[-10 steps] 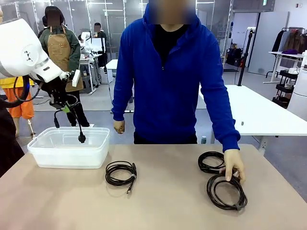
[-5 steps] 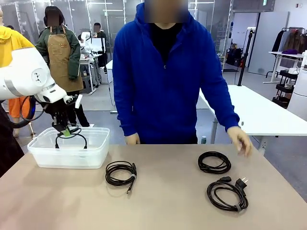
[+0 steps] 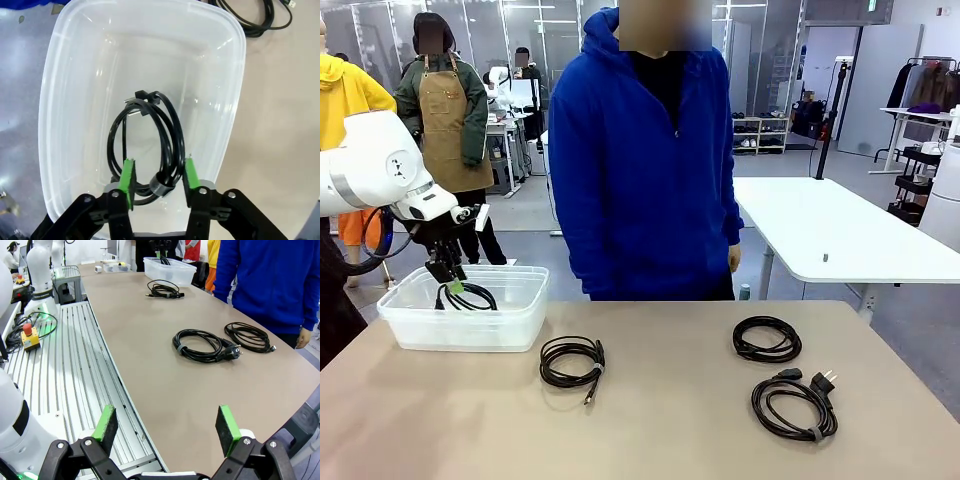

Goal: Organize and store the cables.
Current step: Place the Power Cable into the Organizing box.

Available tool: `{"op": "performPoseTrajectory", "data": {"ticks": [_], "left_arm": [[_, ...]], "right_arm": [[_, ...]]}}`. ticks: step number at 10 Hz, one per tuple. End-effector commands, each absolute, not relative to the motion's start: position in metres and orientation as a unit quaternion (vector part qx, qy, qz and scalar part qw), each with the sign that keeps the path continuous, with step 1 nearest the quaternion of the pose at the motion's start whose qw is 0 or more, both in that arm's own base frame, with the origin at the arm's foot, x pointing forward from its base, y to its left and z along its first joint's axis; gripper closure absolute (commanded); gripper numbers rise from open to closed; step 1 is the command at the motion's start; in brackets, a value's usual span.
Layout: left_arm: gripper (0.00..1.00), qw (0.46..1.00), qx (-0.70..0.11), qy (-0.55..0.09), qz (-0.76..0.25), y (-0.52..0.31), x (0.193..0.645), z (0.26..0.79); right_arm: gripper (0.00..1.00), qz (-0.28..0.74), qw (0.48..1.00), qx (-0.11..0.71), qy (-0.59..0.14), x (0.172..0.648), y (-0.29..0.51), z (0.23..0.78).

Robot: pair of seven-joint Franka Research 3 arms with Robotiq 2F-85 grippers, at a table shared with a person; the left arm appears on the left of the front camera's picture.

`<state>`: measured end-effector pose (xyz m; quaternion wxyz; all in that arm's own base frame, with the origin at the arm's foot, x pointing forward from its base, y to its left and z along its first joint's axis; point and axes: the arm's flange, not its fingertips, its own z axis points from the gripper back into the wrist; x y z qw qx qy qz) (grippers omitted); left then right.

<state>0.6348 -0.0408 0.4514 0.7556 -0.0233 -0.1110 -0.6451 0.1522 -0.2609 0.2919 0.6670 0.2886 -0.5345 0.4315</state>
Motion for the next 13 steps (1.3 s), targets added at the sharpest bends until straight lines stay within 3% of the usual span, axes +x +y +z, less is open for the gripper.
{"op": "performPoseTrajectory", "data": {"ticks": [1, 2, 3, 13], "left_arm": [[0.15, 0.760, -0.032, -0.116, -0.639, -0.0409, 0.6320, 0.4577], [0.14, 0.759, -0.030, -0.119, -0.640, -0.0409, 0.6319, 0.4592], [0.00, 0.757, -0.028, -0.117, -0.642, -0.0415, 0.6313, 0.4601], [0.00, 0.754, -0.021, -0.116, -0.646, -0.0430, 0.6334, 0.4583]], "right_arm": [[0.00, 0.434, 0.662, 0.287, -0.539, 0.1530, -0.2612, 0.2907], [0.00, 0.434, 0.662, 0.287, -0.539, 0.1530, -0.2612, 0.2907], [0.00, 0.434, 0.662, 0.287, -0.539, 0.1530, -0.2612, 0.2907], [0.00, 0.434, 0.662, 0.287, -0.539, 0.1530, -0.2612, 0.2907]]}}
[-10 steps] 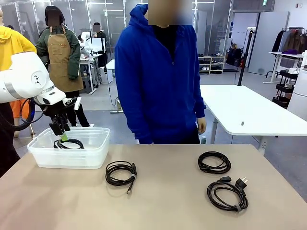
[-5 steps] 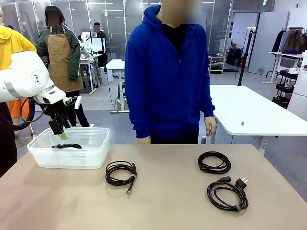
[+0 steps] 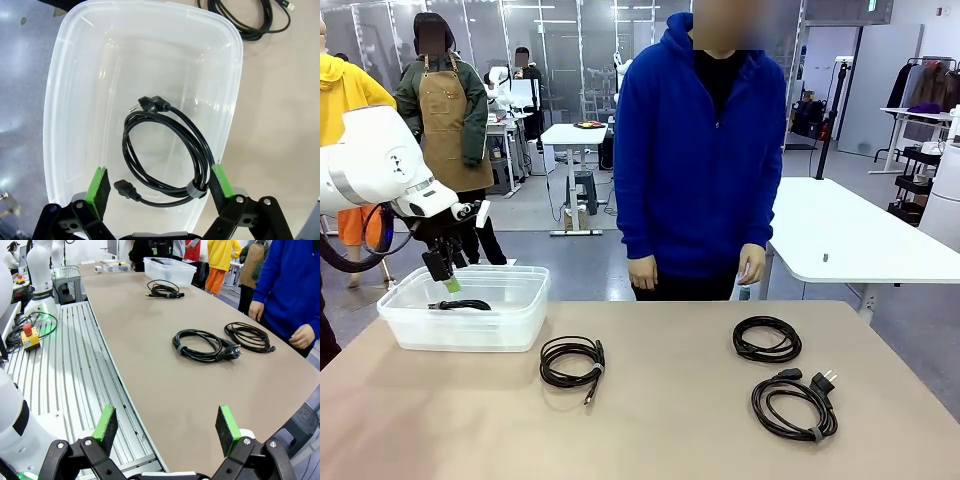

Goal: Organize and store the cables.
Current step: Place the Power Cable into the Organizing box.

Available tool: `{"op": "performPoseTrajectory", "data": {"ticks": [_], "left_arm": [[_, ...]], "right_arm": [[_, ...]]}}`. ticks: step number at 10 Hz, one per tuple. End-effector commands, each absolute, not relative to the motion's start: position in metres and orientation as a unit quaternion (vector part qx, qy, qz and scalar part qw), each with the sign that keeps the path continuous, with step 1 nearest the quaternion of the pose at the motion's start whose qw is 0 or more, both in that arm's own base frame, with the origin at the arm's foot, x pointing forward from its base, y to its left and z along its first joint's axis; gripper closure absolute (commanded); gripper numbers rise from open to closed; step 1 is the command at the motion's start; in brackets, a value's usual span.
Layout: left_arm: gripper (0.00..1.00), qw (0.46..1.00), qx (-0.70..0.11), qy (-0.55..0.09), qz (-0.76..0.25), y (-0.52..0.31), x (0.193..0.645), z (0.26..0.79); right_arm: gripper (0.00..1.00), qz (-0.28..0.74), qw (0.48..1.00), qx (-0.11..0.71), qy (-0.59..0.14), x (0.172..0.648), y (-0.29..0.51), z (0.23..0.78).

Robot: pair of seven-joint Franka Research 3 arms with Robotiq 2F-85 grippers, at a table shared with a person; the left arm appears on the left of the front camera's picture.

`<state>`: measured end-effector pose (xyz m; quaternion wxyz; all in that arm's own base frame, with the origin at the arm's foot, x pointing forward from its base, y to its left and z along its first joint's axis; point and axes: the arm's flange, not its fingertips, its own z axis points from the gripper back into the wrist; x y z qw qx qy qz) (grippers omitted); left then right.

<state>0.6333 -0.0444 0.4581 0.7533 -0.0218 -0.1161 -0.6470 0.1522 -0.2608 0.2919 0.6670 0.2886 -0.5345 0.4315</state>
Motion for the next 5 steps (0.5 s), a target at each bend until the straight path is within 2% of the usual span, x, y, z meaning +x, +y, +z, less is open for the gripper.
{"op": "performPoseTrajectory", "data": {"ticks": [1, 5], "left_arm": [[0.00, 0.754, -0.021, -0.116, -0.646, -0.0430, 0.6334, 0.4583], [0.00, 0.754, -0.021, -0.116, -0.646, -0.0430, 0.6334, 0.4583]], "right_arm": [[0.00, 0.434, 0.662, 0.287, -0.539, 0.1530, -0.2612, 0.2907], [0.00, 0.434, 0.662, 0.287, -0.539, 0.1530, -0.2612, 0.2907]]}}
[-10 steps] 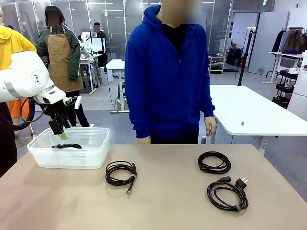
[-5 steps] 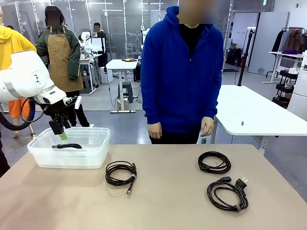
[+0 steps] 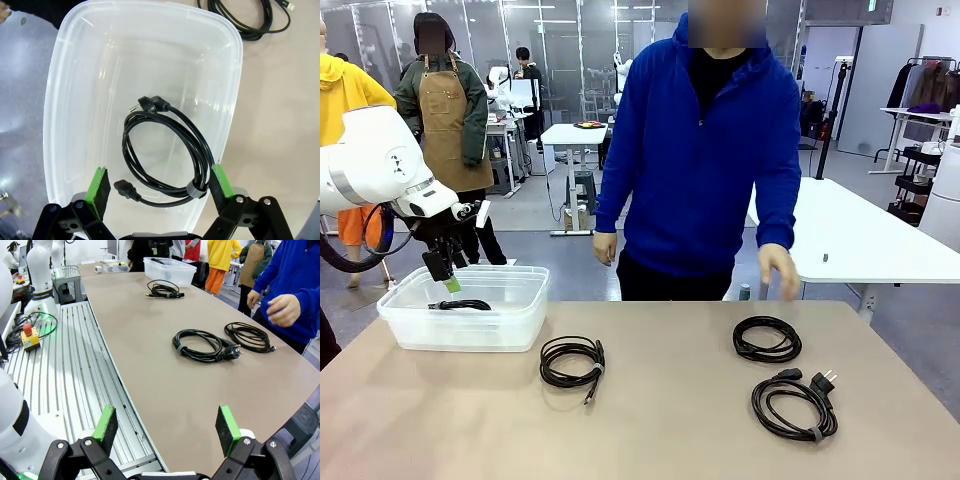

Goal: Organize and store the cables.
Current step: Place the Power Cable into the Organizing box.

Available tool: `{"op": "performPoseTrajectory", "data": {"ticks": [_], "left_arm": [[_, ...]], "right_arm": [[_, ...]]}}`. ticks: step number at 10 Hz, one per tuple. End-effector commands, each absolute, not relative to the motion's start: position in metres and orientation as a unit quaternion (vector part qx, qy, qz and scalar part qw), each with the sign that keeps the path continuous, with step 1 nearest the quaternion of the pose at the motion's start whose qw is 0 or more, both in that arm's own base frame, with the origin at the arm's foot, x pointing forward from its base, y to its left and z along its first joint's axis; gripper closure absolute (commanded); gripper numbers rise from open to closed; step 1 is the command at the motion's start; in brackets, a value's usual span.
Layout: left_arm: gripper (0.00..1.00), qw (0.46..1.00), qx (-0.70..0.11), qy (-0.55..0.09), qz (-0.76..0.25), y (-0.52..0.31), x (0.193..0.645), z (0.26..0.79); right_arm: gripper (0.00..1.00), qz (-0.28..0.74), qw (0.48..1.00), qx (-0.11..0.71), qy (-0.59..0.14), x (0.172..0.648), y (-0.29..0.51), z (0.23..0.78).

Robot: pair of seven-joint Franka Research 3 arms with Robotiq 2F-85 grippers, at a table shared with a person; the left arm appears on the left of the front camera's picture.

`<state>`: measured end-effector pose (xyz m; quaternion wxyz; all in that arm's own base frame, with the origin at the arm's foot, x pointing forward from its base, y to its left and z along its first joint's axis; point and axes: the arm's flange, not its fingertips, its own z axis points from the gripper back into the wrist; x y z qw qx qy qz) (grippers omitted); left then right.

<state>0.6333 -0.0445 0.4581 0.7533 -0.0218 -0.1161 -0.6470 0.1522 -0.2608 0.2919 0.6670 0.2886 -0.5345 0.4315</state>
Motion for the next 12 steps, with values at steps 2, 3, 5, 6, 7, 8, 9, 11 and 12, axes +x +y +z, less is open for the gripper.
{"op": "performPoseTrajectory", "data": {"ticks": [2, 3, 5, 6, 7, 8, 9, 11, 12], "left_arm": [[0.00, 0.754, -0.021, -0.116, -0.646, -0.043, 0.633, 0.458], [0.00, 0.754, -0.021, -0.116, -0.646, -0.043, 0.633, 0.458], [0.00, 0.754, -0.021, -0.116, -0.646, -0.043, 0.633, 0.458], [0.00, 0.754, -0.021, -0.116, -0.646, -0.043, 0.633, 0.458], [0.00, 0.754, -0.021, -0.116, -0.646, -0.043, 0.633, 0.458], [0.00, 0.754, -0.021, -0.116, -0.646, -0.043, 0.633, 0.458], [0.00, 0.754, -0.021, -0.116, -0.646, -0.043, 0.633, 0.458], [0.00, 0.753, -0.022, -0.116, -0.647, -0.045, 0.633, 0.458], [0.00, 0.746, -0.045, -0.140, -0.650, -0.029, 0.620, 0.472]], "right_arm": [[0.00, 0.434, 0.662, 0.287, -0.539, 0.153, -0.261, 0.291], [0.00, 0.434, 0.662, 0.287, -0.539, 0.153, -0.261, 0.291], [0.00, 0.434, 0.662, 0.287, -0.539, 0.153, -0.261, 0.291], [0.00, 0.434, 0.662, 0.287, -0.539, 0.153, -0.261, 0.291], [0.00, 0.434, 0.662, 0.287, -0.539, 0.153, -0.261, 0.291], [0.00, 0.434, 0.662, 0.287, -0.539, 0.153, -0.261, 0.291], [0.00, 0.434, 0.662, 0.287, -0.539, 0.153, -0.261, 0.291], [0.00, 0.434, 0.662, 0.287, -0.539, 0.153, -0.261, 0.291], [0.00, 0.432, 0.667, 0.289, -0.534, 0.152, -0.261, 0.292]]}}
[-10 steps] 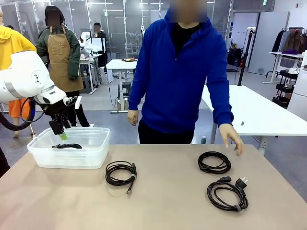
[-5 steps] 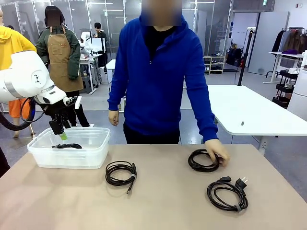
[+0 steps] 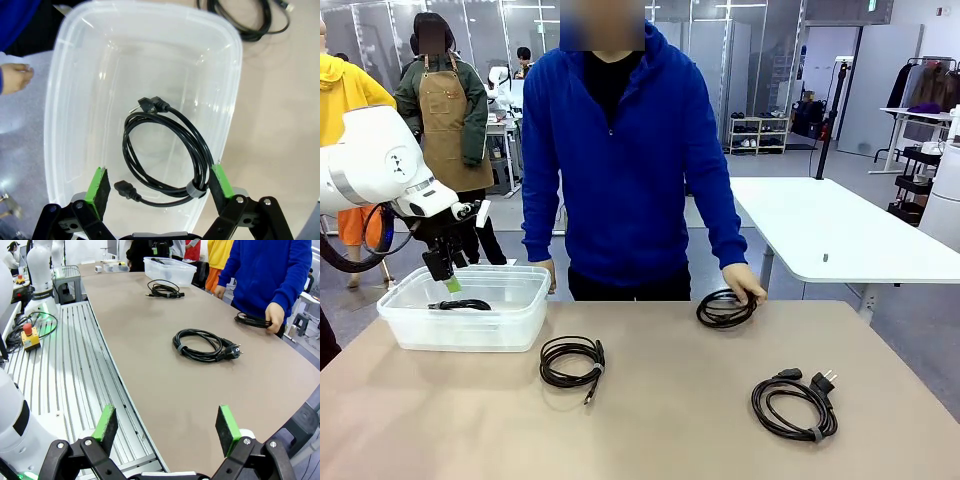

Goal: Organize and store the cables.
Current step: Place the Power Cable into the Organizing box.

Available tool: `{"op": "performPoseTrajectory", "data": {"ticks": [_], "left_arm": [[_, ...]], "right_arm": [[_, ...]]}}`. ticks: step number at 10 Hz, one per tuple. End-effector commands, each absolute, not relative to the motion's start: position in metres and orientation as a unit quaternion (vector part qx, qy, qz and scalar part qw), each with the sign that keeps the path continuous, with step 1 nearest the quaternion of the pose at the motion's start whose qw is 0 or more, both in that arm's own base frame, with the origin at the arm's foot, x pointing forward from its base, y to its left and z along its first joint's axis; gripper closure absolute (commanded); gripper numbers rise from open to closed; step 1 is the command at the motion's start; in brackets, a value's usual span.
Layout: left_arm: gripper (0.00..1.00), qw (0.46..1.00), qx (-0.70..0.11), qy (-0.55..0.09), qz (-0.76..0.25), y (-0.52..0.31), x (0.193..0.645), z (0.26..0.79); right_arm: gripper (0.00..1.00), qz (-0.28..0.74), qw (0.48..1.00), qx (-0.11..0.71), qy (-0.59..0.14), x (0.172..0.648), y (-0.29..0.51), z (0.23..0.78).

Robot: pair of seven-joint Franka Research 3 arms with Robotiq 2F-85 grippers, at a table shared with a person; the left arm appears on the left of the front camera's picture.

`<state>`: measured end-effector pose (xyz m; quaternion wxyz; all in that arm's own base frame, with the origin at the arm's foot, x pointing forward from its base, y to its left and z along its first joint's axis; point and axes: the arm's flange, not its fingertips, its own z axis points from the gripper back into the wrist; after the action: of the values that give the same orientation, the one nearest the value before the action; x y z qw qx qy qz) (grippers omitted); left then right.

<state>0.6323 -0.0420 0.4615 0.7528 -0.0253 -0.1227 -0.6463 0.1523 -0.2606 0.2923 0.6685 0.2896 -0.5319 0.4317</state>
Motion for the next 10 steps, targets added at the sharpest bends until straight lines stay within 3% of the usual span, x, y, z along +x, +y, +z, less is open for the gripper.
{"op": "performPoseTrajectory", "data": {"ticks": [1, 5, 10], "left_arm": [[0.00, 0.739, -0.063, -0.165, -0.650, -0.015, 0.604, 0.485], [0.00, 0.695, -0.124, -0.256, -0.660, 0.018, 0.530, 0.520], [0.00, 0.679, -0.130, -0.290, -0.662, 0.023, 0.465, 0.527]], "right_arm": [[0.00, 0.450, 0.684, 0.265, -0.510, 0.152, -0.256, 0.309], [0.00, 0.543, 0.718, 0.175, -0.400, 0.202, -0.181, 0.387], [0.00, 0.663, 0.686, 0.085, -0.286, 0.247, -0.048, 0.432]]}}
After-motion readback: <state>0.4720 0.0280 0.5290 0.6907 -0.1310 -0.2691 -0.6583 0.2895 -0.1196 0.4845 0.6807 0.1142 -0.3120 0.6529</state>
